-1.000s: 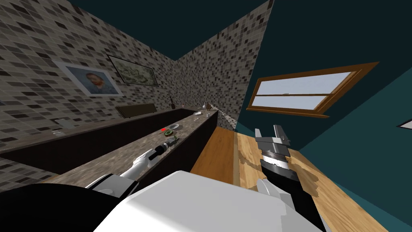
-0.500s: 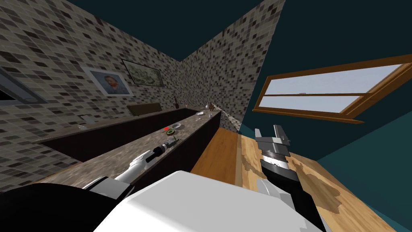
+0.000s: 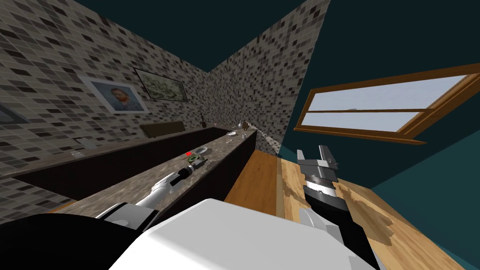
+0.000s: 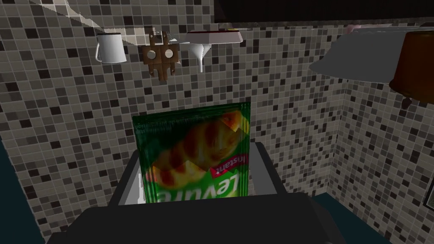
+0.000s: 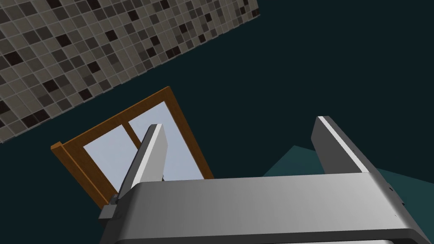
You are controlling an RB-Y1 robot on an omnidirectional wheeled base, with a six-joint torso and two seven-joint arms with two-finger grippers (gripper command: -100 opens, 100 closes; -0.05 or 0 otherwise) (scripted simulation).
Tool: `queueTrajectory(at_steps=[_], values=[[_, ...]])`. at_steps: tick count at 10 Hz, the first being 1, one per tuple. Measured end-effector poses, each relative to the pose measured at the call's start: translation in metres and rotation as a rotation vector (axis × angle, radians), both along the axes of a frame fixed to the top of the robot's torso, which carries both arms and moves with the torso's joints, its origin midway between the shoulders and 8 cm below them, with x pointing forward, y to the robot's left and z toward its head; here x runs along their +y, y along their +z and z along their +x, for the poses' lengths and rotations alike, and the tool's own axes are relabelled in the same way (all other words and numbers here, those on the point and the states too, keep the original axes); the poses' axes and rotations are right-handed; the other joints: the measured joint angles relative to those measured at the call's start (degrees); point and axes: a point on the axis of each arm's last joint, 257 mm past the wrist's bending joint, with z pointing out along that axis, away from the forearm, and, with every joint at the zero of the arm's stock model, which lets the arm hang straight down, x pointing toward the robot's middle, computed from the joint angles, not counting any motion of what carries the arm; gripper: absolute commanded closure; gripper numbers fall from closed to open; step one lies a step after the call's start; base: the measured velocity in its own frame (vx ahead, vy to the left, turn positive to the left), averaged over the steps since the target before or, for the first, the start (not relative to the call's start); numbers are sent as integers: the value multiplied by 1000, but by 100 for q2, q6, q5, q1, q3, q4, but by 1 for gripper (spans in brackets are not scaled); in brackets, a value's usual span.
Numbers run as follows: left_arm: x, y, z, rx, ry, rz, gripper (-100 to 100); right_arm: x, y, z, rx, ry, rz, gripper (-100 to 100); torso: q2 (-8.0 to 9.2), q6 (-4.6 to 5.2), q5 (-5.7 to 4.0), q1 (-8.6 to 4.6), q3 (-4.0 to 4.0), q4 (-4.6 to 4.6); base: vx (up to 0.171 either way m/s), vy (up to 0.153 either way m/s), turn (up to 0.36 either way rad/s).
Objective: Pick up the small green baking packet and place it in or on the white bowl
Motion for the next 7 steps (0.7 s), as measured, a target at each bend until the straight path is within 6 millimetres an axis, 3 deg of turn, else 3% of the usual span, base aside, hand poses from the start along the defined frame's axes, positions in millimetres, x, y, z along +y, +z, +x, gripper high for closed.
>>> queueTrajectory(at_steps=[3,7], values=[[26,13,-4,-16,56,-41,100,0,0,0,0,0,0,0,15,-6,7,17,7,1,71,51,-2],[52,18,-10,-19,112,-76,100,0,0,0,0,0,0,0,43,-4,6,16,24,8,20,56,-54]])
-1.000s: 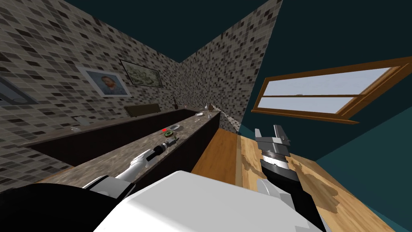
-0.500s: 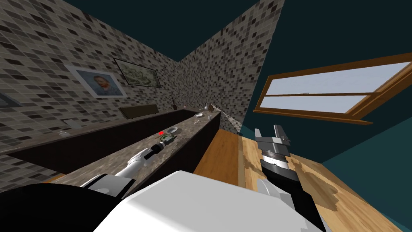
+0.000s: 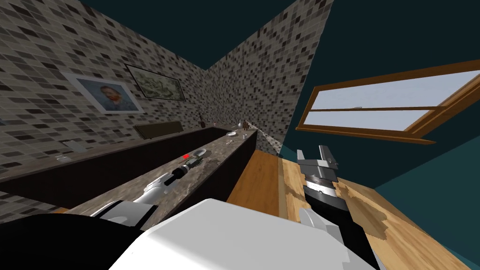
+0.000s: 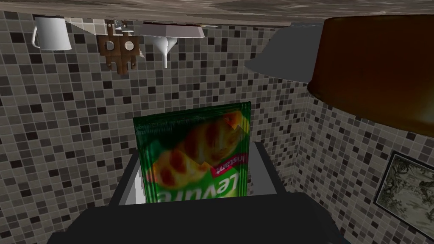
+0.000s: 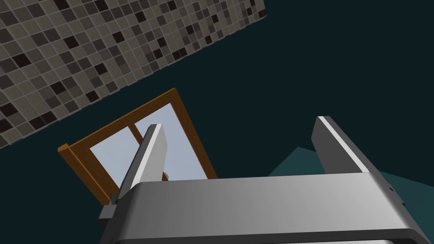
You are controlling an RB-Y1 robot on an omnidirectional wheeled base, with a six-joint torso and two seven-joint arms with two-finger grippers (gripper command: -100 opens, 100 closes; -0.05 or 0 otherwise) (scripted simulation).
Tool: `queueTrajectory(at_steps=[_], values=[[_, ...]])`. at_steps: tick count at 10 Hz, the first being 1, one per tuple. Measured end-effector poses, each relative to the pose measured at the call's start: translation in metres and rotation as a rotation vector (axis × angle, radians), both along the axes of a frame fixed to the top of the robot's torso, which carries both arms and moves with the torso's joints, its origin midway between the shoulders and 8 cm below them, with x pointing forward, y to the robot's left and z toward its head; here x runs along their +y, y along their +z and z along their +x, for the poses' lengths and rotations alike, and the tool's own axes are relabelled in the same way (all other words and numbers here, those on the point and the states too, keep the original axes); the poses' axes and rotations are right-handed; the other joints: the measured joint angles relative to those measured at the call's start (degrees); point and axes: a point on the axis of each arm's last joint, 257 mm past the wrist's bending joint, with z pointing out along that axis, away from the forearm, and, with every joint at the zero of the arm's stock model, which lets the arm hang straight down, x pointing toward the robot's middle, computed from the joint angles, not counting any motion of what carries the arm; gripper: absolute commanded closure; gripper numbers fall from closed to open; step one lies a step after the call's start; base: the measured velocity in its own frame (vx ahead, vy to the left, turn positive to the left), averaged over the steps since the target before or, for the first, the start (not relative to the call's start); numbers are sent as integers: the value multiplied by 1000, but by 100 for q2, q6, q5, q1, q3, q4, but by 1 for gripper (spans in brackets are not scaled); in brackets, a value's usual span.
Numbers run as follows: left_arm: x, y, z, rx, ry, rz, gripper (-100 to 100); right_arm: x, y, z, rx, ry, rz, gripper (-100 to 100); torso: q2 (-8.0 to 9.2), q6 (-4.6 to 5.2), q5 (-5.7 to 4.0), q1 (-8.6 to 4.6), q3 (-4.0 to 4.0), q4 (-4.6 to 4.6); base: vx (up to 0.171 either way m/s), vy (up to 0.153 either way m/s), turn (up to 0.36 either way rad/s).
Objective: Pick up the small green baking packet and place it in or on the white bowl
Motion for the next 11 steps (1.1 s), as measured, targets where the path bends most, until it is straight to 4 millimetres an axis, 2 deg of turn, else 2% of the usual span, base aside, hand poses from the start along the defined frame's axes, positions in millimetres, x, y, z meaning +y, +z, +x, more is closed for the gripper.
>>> queueTrajectory(at_steps=[1,2,5,8,11], values=[[9,1,-4,0,18,-9,100,0,0,0,0,0,0,0,3,0,0,10,3,2,-7,149,-280],[28,4,-11,7,49,-19,100,0,0,0,0,0,0,0,7,6,2,34,6,6,-3,141,-132],[54,1,-33,31,107,-32,100,0,0,0,0,0,0,0,14,3,9,45,9,5,-23,144,-200],[81,0,-51,65,157,-17,100,0,0,0,0,0,0,0,23,21,1,35,15,8,-51,153,-319],[95,9,-59,88,156,49,100,0,0,0,0,0,0,0,-19,21,-7,11,-10,-3,22,117,-186]])
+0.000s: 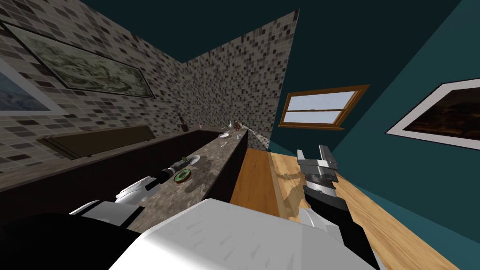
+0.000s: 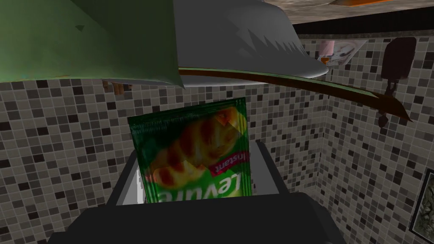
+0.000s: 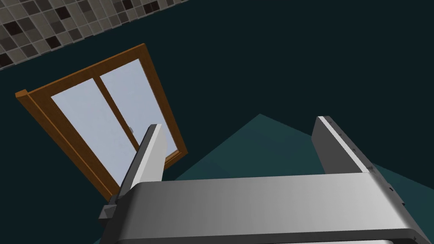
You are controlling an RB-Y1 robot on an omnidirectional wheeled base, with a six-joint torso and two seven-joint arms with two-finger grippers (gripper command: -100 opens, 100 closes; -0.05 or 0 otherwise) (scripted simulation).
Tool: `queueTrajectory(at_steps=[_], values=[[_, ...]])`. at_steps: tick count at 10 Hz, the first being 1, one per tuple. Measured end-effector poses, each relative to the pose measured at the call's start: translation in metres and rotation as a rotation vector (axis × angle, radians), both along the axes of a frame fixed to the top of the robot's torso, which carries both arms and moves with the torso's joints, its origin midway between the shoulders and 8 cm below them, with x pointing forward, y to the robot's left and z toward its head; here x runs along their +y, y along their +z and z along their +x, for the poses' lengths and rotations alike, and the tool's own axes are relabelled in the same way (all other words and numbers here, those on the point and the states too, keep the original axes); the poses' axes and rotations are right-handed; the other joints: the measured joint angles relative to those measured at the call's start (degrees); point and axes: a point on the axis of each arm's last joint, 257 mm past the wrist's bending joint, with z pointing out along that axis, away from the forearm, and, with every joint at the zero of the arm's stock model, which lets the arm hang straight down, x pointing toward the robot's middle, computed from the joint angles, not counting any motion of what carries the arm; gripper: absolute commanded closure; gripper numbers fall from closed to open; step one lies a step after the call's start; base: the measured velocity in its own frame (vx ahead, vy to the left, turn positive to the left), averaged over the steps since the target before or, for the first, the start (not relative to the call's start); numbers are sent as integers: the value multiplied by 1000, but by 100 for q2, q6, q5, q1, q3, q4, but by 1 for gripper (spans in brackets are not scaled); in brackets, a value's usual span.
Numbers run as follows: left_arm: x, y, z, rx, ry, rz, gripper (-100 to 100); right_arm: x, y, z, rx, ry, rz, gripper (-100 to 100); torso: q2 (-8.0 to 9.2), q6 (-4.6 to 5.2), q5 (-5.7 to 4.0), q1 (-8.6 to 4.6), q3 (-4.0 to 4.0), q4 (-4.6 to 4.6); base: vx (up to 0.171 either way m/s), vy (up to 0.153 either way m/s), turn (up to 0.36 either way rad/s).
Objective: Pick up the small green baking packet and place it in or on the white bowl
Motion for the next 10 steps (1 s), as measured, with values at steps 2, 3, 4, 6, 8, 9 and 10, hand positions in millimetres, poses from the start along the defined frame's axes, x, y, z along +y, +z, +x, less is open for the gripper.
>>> queueTrajectory(at_steps=[2,3,4,6,8,9,10], values=[[1,9,1,3,-20,36,-100,0,0,0,0,0,0,0,-3,3,-9,-37,-3,-2,10,25,-25],[1,9,1,3,-20,36,-100,0,0,0,0,0,0,0,2,2,-11,-48,0,-1,0,0,0],[1,9,1,3,-20,36,-100,0,0,0,0,0,0,0,5,2,-13,-53,2,0,0,0,0],[1,9,1,3,-20,36,-100,0,0,0,0,0,0,0,6,2,-13,-55,3,0,0,0,0],[1,9,1,3,-20,36,-100,0,0,0,0,0,0,0,6,2,-13,-56,3,0,-3,-17,-15],[10,18,-1,3,-17,40,-100,0,0,0,0,0,0,0,8,2,-17,-66,4,1,-14,-47,-15],[14,27,-1,0,-17,38,-100,0,0,0,0,0,0,0,11,2,-18,-73,6,1,-24,-51,-13]])
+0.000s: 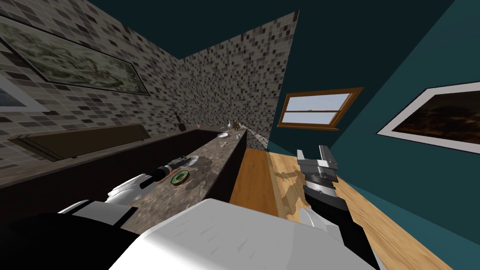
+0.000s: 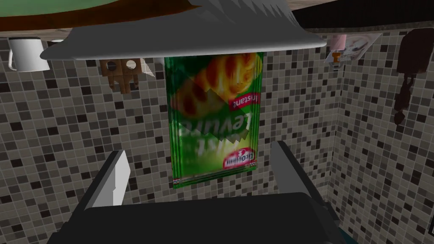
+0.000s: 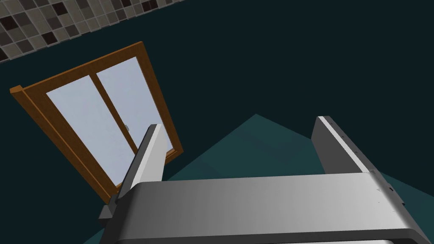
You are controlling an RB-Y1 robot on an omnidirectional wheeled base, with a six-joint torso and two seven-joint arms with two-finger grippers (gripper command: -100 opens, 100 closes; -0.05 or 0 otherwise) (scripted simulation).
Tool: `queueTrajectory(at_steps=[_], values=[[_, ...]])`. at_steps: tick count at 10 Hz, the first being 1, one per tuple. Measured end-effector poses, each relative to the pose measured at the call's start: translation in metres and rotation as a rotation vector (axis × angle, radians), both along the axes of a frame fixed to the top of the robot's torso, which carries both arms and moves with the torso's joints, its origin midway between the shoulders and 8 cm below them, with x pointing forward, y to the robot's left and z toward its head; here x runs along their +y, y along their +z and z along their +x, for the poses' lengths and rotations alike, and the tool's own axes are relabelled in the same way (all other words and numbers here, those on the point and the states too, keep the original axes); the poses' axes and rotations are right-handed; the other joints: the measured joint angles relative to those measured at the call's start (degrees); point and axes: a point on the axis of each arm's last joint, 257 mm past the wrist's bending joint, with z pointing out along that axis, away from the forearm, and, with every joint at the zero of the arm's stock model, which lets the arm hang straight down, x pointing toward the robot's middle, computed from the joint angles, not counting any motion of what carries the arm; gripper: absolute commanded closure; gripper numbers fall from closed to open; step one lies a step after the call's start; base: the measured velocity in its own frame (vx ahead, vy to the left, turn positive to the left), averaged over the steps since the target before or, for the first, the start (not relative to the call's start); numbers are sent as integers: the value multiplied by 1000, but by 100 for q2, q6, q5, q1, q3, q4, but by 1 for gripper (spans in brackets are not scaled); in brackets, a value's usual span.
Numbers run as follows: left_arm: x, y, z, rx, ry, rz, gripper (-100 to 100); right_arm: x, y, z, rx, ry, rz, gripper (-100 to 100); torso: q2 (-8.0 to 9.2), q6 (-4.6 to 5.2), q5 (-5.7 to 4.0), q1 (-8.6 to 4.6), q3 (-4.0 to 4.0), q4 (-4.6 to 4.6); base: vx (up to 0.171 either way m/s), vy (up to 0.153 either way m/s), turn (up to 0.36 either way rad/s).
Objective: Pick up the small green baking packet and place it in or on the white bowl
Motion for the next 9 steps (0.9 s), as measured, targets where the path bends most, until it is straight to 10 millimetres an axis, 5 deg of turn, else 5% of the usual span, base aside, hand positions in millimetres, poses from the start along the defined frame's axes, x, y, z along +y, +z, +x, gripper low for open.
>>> queueTrajectory(at_steps=[3,4,9], values=[[21,32,-3,-3,10,-2,-100,0,0,0,0,0,0,0,4,0,-2,-11,2,1,-16,-54,-14],[21,33,-3,-4,9,-5,0,0,0,0,0,0,0,0,1,0,1,1,1,0,-2,-6,2],[21,33,-3,-4,9,-5,0,0,0,0,0,0,0,0,-5,0,5,17,-3,-1,0,0,0]])
